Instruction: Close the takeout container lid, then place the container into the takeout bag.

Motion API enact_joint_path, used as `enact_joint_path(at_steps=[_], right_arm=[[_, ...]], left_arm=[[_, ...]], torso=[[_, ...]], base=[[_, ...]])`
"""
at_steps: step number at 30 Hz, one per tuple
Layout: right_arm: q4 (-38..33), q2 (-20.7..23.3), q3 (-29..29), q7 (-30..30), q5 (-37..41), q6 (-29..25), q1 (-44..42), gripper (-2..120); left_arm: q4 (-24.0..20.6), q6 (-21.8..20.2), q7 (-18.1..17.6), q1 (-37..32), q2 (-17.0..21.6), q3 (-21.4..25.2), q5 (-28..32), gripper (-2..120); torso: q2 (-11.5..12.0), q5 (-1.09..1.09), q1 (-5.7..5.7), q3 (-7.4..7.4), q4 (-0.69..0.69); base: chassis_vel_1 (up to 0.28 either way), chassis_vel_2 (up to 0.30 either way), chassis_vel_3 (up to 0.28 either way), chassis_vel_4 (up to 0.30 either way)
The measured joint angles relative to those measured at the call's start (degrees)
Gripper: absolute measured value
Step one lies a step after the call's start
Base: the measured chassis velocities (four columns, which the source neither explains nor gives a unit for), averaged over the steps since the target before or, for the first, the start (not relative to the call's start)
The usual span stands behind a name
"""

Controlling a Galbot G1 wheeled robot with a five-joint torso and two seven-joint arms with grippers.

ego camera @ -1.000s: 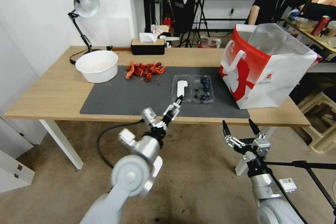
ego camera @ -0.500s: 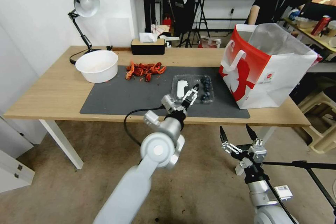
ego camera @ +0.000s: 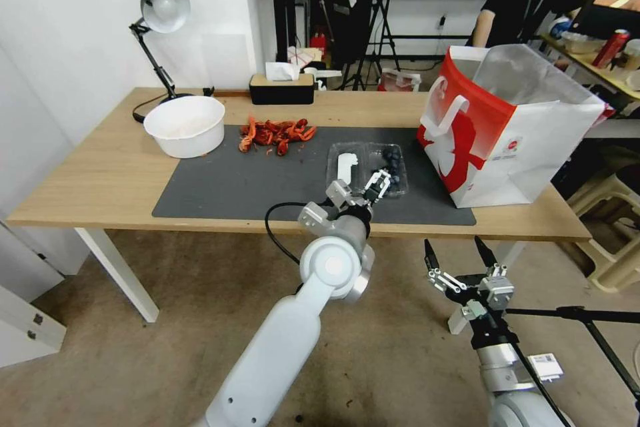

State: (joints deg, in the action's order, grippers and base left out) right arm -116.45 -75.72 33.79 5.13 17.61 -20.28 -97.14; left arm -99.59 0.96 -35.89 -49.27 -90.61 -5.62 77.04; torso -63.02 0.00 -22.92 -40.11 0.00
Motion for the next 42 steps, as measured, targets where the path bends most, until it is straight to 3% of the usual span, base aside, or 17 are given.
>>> enact_joint_path(at_steps=[11,42], right_arm=[[0.31,-0.14,-0.16,0.00,-0.03,-0.34,0.32,100],[0.27,-0.16,-0.29,-0.32,-0.22,-0.76,0.04,100]], left_arm=[[2.79,0.83,-0.43,1.16,-1.14,0.81,-0.42,100],[5.15,1.51,-0.74,2.30,-1.60,2.57,-0.37,100]], torso=[[0.00,0.00,0.00,0.00,0.00],[-0.01,-0.01,0.01,0.01,-0.01]], base=[[0.000,0.000,0.000,0.000],[0.000,0.000,0.000,0.000]])
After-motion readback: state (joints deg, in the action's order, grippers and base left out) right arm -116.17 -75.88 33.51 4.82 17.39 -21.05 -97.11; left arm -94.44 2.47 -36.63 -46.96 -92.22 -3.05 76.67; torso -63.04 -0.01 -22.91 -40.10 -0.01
